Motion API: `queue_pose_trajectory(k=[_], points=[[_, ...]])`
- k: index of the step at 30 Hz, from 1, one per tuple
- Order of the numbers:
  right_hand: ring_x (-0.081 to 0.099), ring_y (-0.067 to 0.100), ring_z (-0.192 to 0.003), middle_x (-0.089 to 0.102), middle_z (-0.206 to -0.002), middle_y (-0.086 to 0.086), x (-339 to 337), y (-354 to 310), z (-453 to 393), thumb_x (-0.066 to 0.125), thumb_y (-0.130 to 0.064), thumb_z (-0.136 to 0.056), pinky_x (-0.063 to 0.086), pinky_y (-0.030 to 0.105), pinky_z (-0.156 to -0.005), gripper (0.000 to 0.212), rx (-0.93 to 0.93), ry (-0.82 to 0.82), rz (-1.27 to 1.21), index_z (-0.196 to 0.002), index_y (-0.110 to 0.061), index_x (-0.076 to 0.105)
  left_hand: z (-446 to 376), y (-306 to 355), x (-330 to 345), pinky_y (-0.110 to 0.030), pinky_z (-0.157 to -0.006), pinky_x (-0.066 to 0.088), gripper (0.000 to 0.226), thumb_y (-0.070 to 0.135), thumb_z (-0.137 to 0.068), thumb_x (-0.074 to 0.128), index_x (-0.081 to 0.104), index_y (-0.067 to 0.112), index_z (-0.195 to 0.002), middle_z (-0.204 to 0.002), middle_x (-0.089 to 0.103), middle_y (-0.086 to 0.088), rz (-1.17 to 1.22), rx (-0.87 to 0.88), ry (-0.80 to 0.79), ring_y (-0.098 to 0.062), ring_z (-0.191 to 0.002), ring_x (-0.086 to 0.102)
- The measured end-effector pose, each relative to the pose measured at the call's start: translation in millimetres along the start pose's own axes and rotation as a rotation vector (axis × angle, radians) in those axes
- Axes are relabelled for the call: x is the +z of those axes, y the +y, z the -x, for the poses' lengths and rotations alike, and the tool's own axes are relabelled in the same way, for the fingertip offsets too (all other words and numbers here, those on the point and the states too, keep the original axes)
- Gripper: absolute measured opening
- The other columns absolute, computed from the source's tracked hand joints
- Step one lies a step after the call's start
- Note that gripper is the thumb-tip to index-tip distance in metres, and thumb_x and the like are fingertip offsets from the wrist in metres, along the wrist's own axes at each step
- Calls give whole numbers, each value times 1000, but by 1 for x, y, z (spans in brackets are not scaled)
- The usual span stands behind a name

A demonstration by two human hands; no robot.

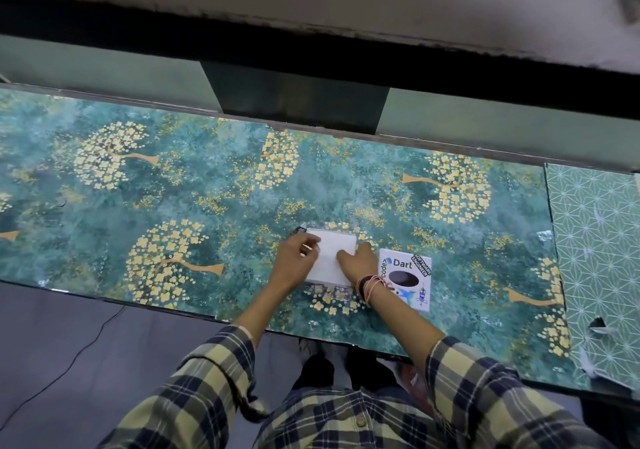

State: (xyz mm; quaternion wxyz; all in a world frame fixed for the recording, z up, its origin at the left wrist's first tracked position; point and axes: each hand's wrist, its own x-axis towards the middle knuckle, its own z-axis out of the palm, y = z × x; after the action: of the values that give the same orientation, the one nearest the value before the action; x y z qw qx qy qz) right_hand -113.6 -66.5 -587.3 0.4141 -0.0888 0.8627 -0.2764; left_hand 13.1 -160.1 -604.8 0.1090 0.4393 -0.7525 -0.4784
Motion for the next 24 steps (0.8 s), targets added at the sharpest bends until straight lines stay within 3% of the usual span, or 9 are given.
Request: queue_pose_trajectory(k=[3,6,9,11,13,15,19,22,24], points=[[58,38,-112,60,-124,20,-14,2,13,60,-20,-91,41,35,-78,44,-186,136,129,-128,0,50,-1,1,20,-18,-74,49,23,5,-90,68,74,4,-111,-104,71,-10,-112,62,-191,-16,-81,63],[48,38,-124,55,-131,19,-35,14,19,59,-21,-89,44,43,-94,49,-293,290,286,-134,-5,47,-5,-4,30,-27,-75,49,24,2,-84,69,73,3,-108,-98,67,-12,-202,12,-220,-18,-83,59],[20,46,-147,22,-160,25,-52,30,15,64,-39,-87,28,61,-113,81,-109,261,450,-151,-11,25,-10,-2,31,-25,-68,46,24,-1,-82,68,72,4,-105,-93,65,-7,-207,-34,-224,-20,-85,61],[-5,51,-151,-14,-165,26,-59,44,14,69,-55,-82,17,74,-113,110,83,104,455,-158,-17,0,-12,2,32,-28,-71,49,28,0,-82,65,71,6,-108,-97,66,-8,-231,-24,-232,-22,-88,62],[-11,54,-150,-30,-162,24,-59,56,14,74,-62,-75,19,78,-108,128,171,11,431,-158,-23,-16,-11,1,35,-33,-78,52,31,4,-84,62,70,8,-114,-105,64,-8,-265,9,-238,-21,-91,61],[1,56,-149,-26,-162,25,-62,63,12,78,-62,-70,28,73,-107,133,155,23,406,-157,-27,-16,-8,0,39,-34,-83,51,31,8,-87,63,68,9,-118,-112,61,-9,-292,21,-252,-20,-95,59],[27,53,-140,7,-158,26,-79,65,6,82,-61,-65,36,59,-109,131,121,57,243,-158,-24,-3,-10,12,43,-32,-83,50,30,10,-89,64,70,7,-118,-114,65,-12,-291,10,-222,-22,-96,61],[54,37,-117,44,-137,15,-104,67,5,83,-56,-64,50,48,-99,108,26,10,-90,-146,-22,23,-6,43,47,-30,-80,54,27,24,-91,70,72,12,-115,-107,72,-5,12,-34,-219,-22,-96,65],[64,28,-106,59,-125,7,-120,67,11,83,-47,-67,57,48,-90,94,-68,-76,-344,-141,-21,33,-2,66,51,-40,-88,58,39,38,-85,76,71,17,-117,-114,72,-2,318,-170,-328,-24,-108,67]])
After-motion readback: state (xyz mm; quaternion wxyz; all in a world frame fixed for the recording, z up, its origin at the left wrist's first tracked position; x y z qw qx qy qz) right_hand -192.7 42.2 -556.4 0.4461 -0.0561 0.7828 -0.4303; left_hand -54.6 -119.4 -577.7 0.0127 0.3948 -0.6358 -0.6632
